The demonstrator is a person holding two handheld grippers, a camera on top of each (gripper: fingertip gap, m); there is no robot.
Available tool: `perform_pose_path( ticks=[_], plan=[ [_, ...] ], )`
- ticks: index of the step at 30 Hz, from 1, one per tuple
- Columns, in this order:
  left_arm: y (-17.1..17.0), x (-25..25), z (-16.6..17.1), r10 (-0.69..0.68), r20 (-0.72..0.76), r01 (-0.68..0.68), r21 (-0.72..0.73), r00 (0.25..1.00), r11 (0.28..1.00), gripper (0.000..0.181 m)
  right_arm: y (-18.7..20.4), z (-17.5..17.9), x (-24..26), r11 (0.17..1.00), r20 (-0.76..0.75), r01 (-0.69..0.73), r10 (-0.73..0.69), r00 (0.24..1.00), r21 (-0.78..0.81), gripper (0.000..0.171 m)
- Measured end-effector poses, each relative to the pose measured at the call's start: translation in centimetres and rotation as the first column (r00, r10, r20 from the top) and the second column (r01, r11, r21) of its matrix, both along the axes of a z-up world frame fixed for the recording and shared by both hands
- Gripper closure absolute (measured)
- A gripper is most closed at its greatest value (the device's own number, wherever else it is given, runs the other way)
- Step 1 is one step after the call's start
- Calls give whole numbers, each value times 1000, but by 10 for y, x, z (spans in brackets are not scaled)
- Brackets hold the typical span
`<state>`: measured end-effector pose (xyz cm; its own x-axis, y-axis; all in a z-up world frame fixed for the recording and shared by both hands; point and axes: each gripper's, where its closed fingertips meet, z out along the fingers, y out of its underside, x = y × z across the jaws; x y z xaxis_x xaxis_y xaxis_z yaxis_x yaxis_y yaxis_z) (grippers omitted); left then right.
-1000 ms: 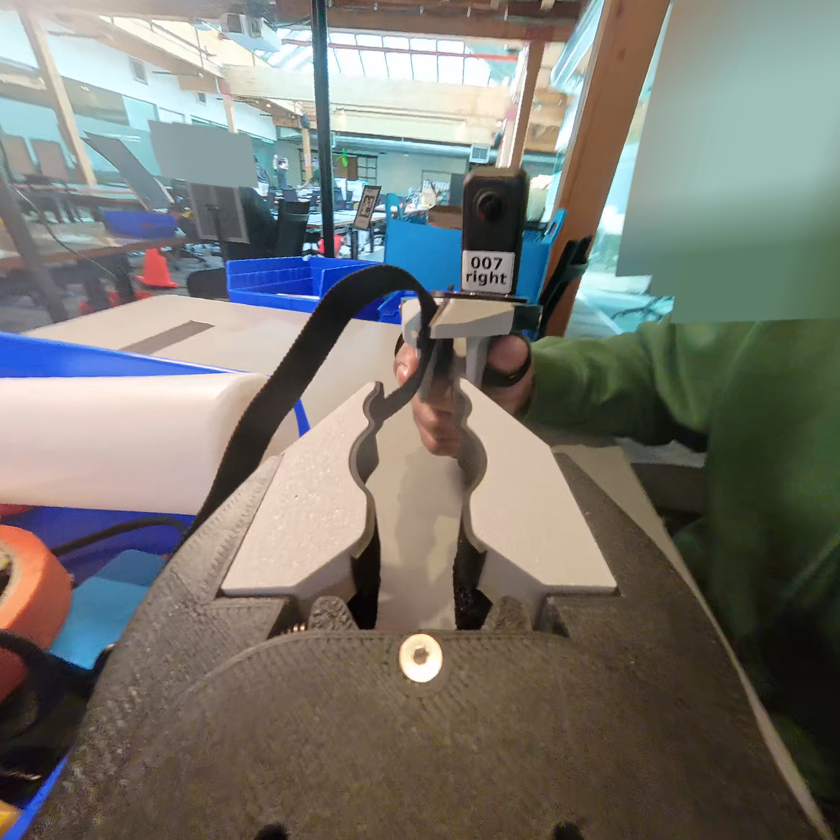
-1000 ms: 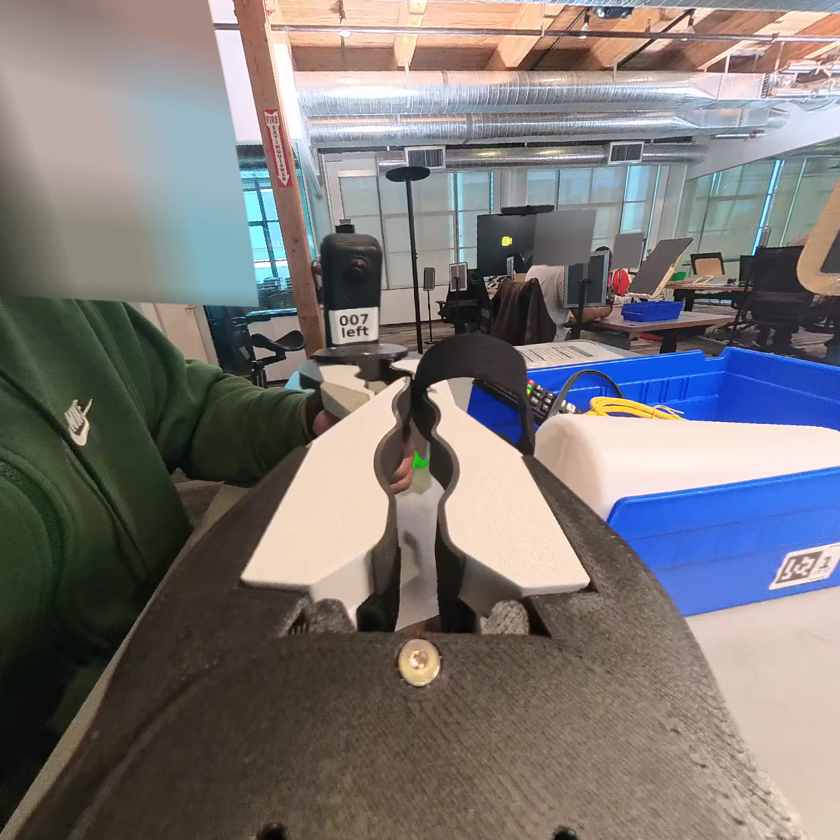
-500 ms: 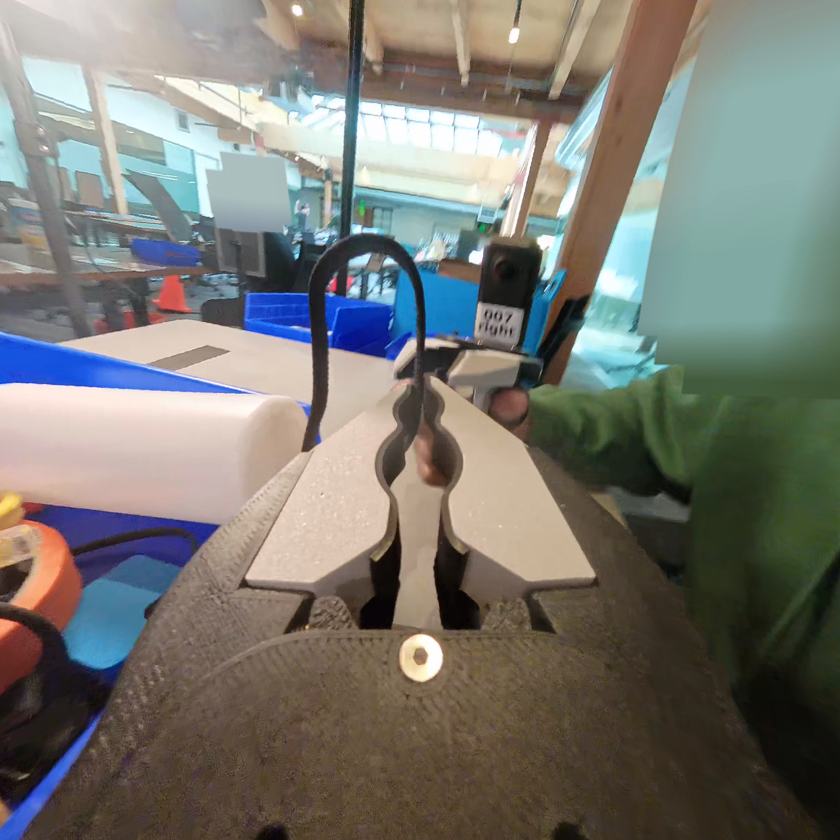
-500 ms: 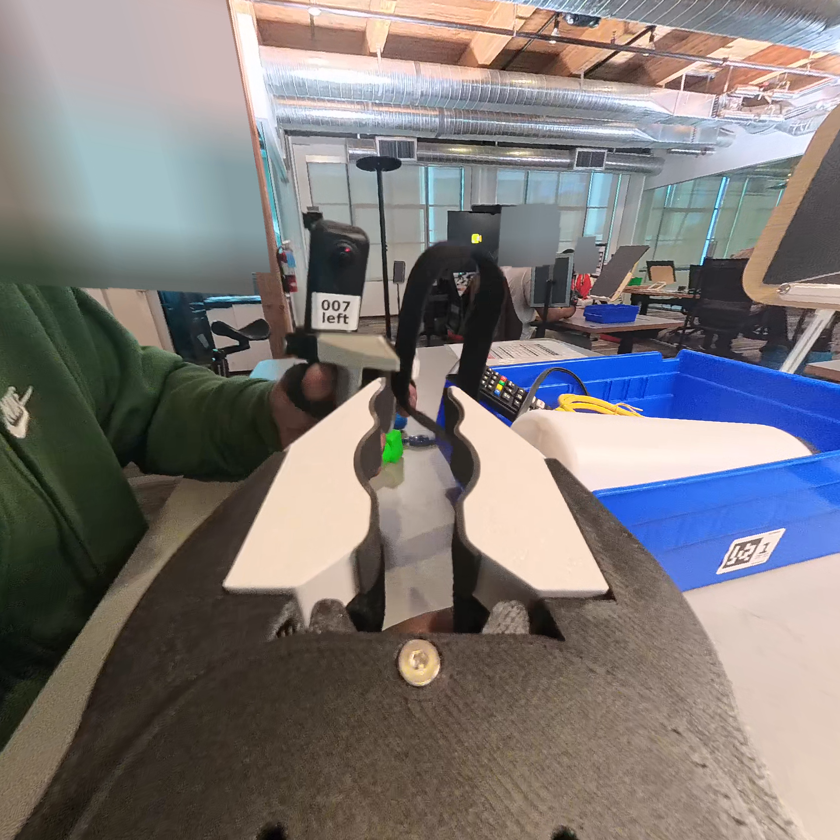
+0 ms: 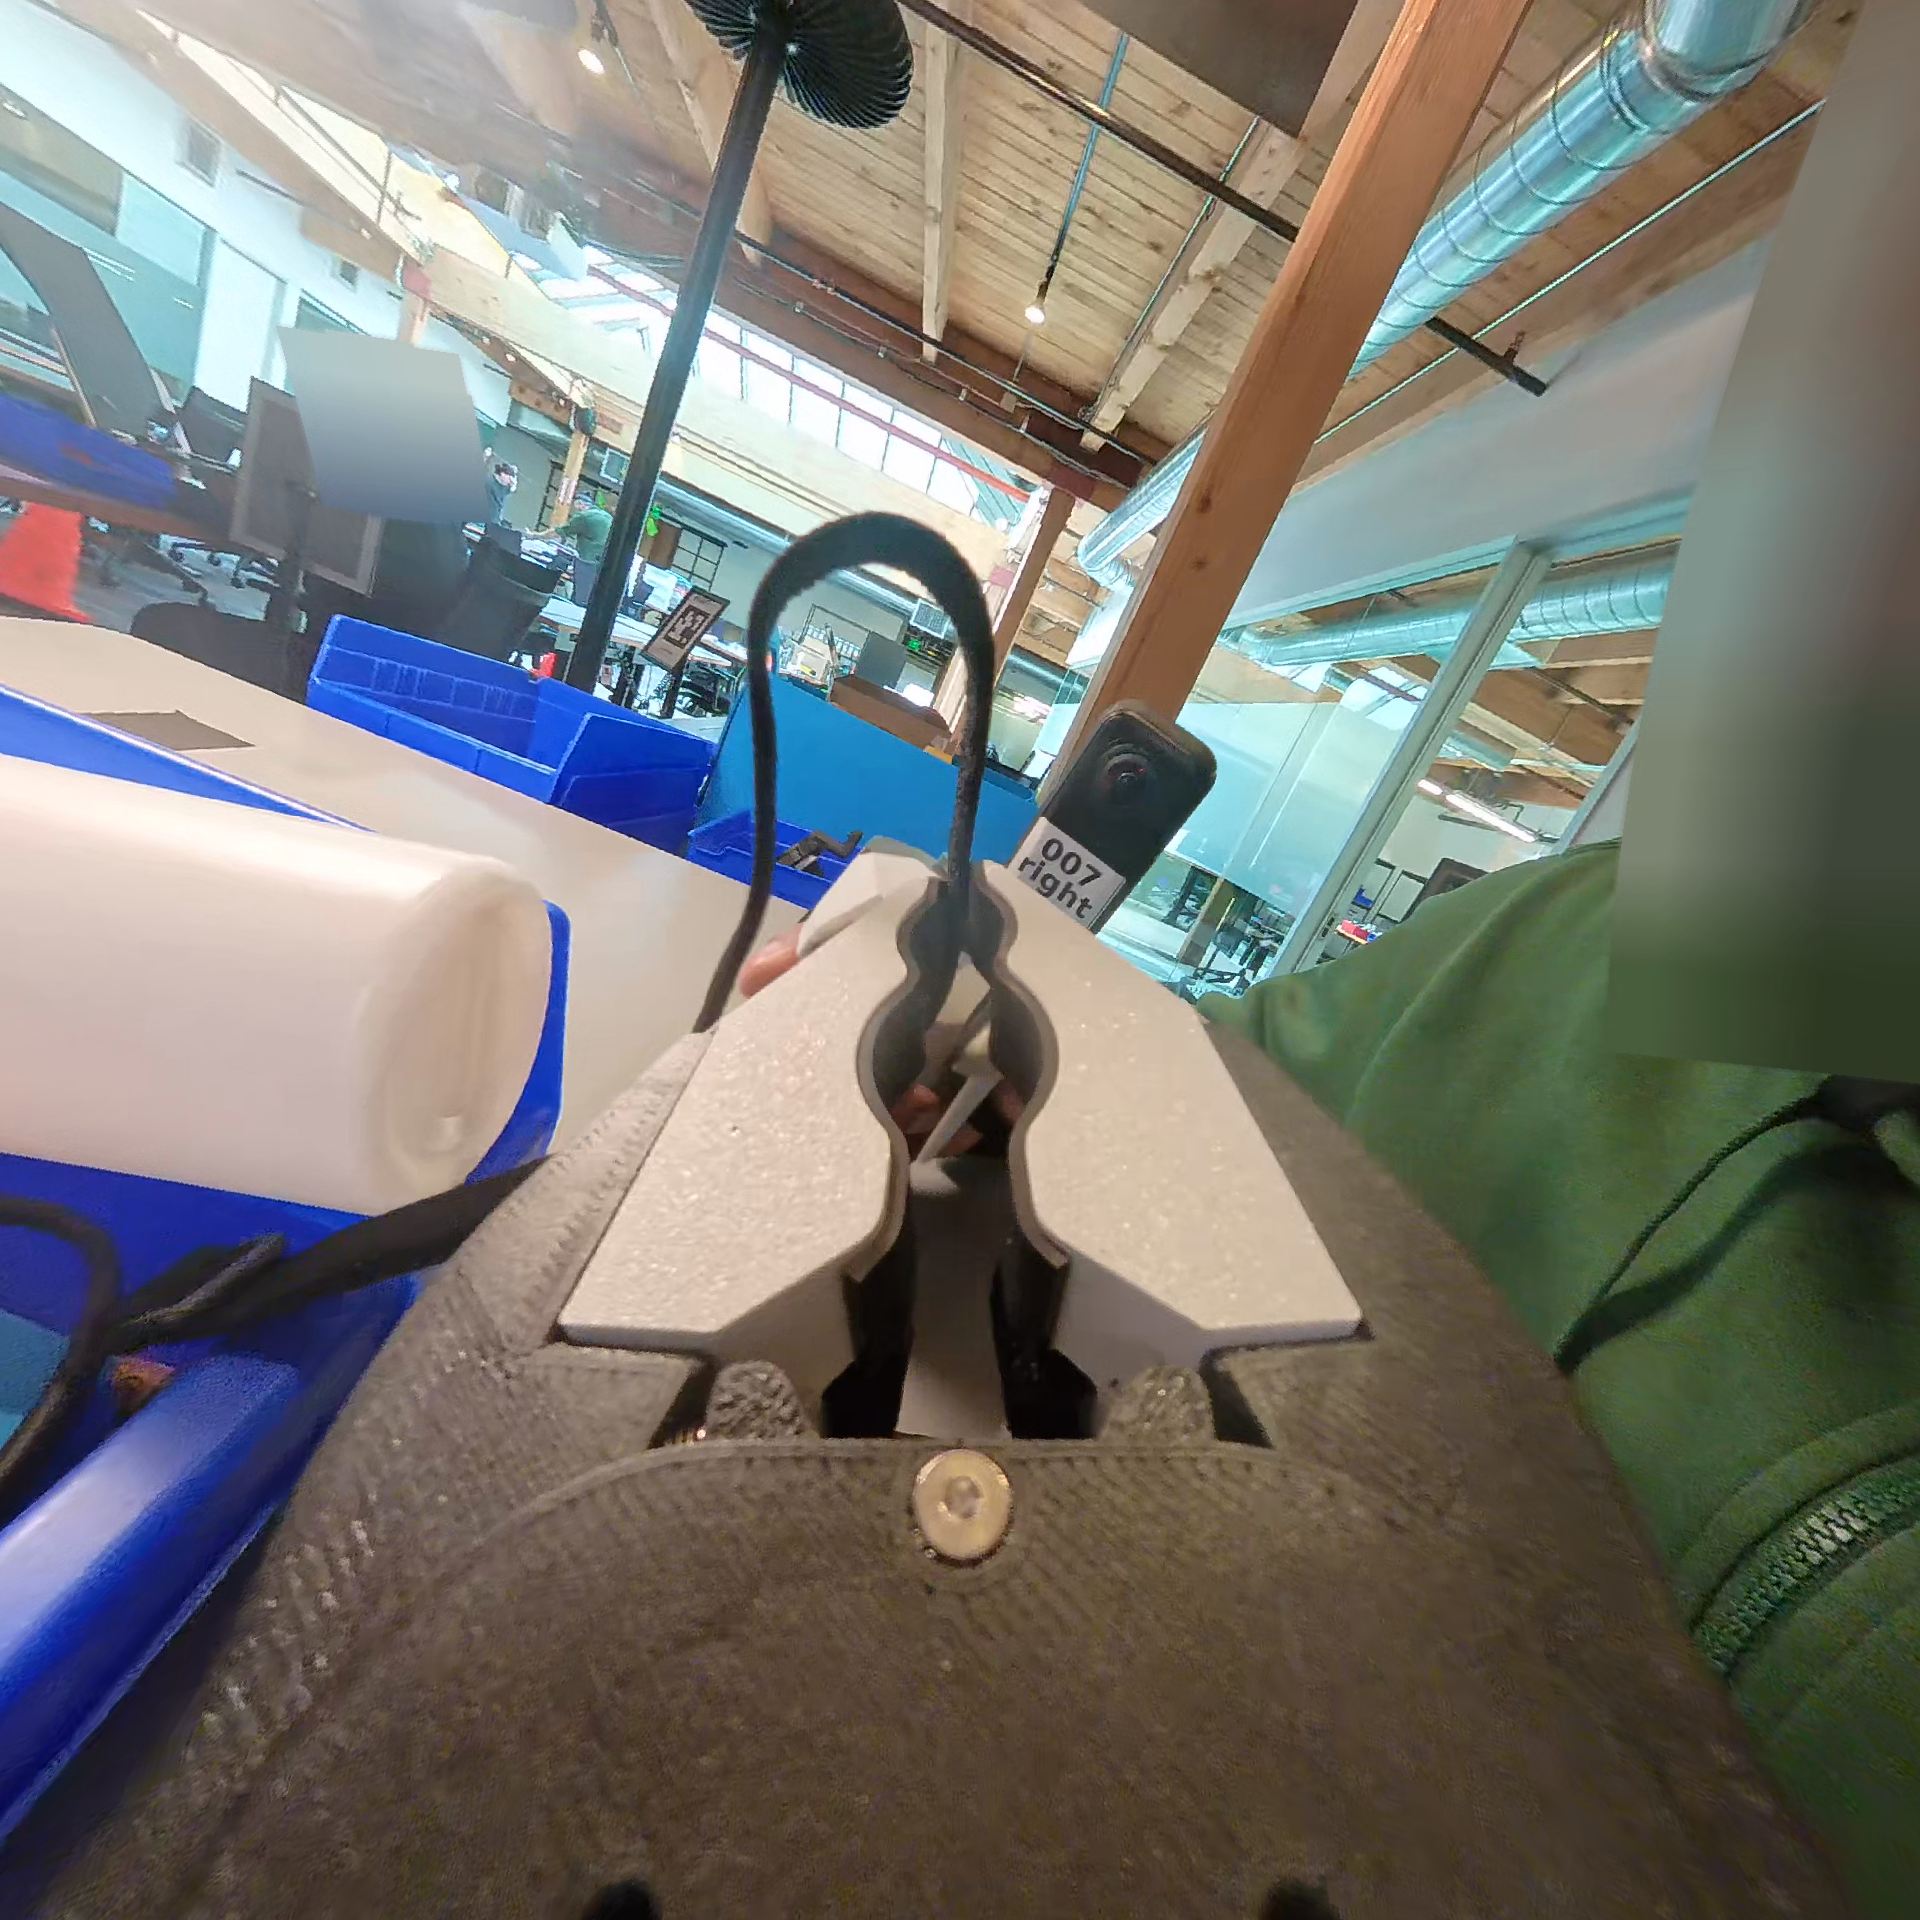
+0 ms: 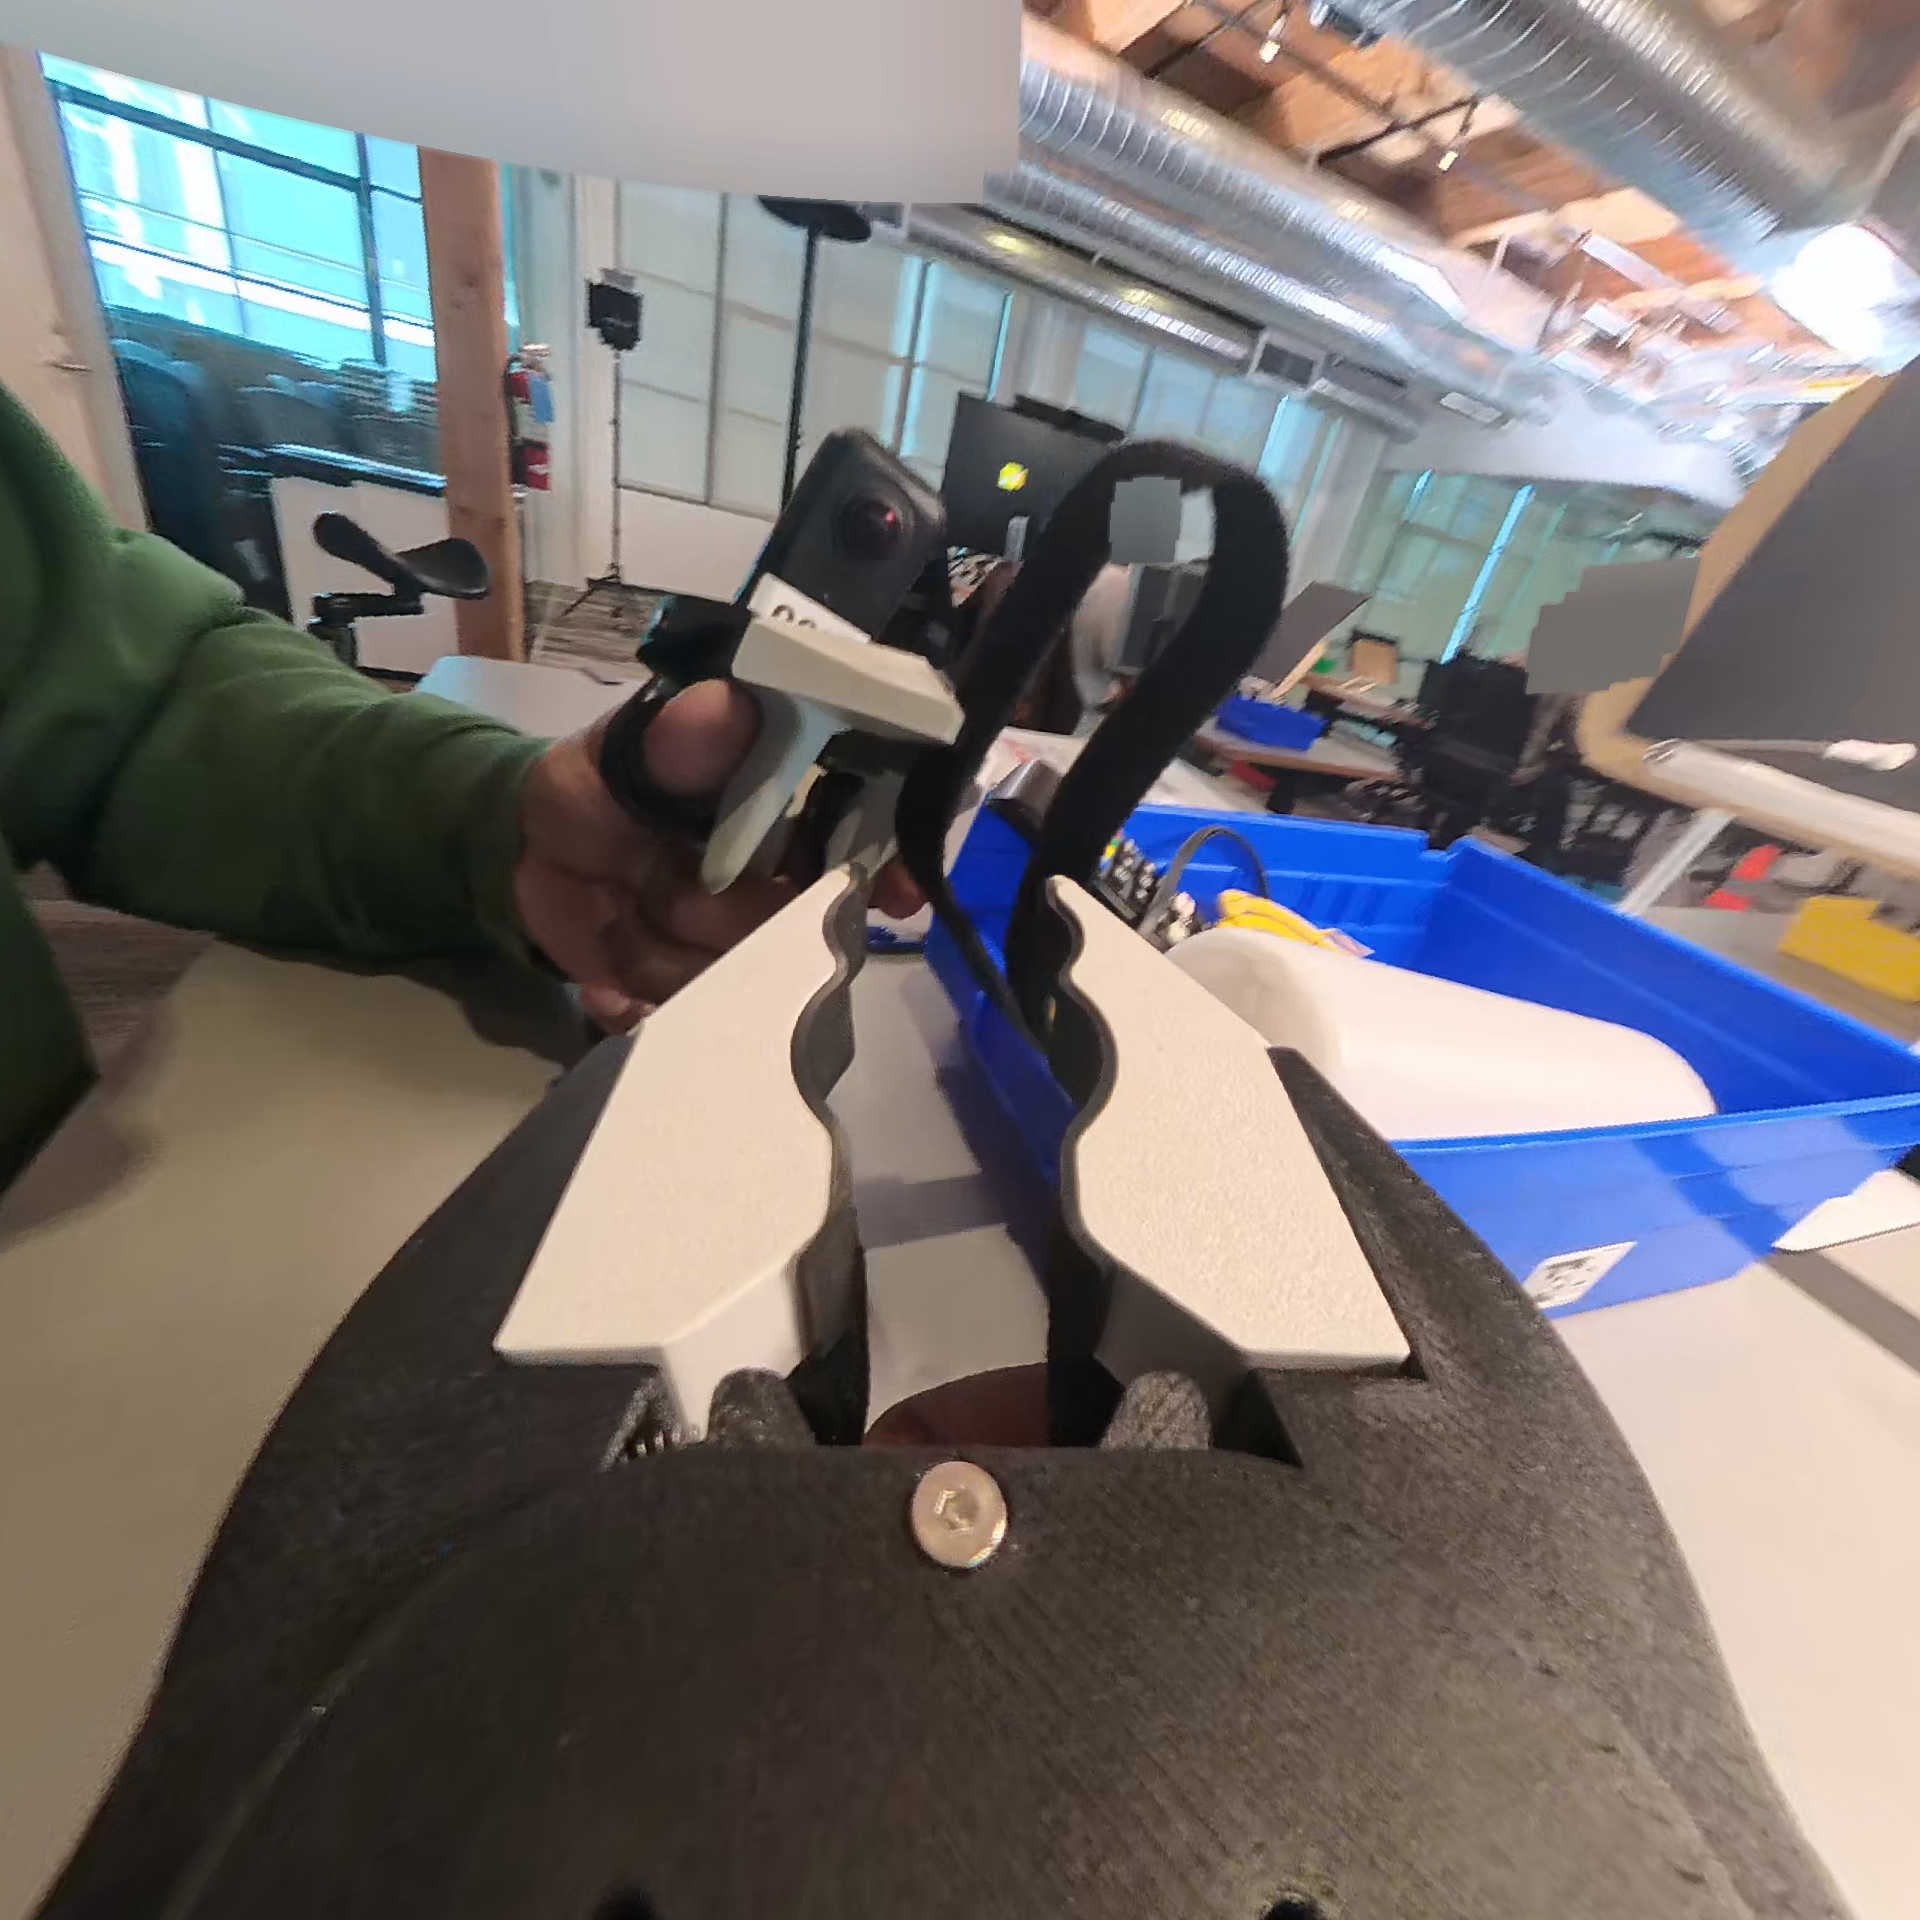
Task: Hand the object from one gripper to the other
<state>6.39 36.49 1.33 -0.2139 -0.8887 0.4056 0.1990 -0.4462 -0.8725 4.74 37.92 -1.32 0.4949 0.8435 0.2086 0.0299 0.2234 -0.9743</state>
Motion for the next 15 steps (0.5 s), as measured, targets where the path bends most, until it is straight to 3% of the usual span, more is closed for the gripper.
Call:
perform_pose_path(
  ticks=[7,10,15],
  plan=[
    [-7,1,1,-50,11,50,-17,999,999,177,-2,-4,-4,996,73,27,-33,997,82,141],
    [-9,1,1,-73,14,74,-38,997,997,175,-2,-8,-6,996,87,33,-40,995,84,161],
    [-3,1,1,-46,-1,46,-39,999,998,150,3,-4,-1,999,43,33,-34,998,28,168]
  ],
)
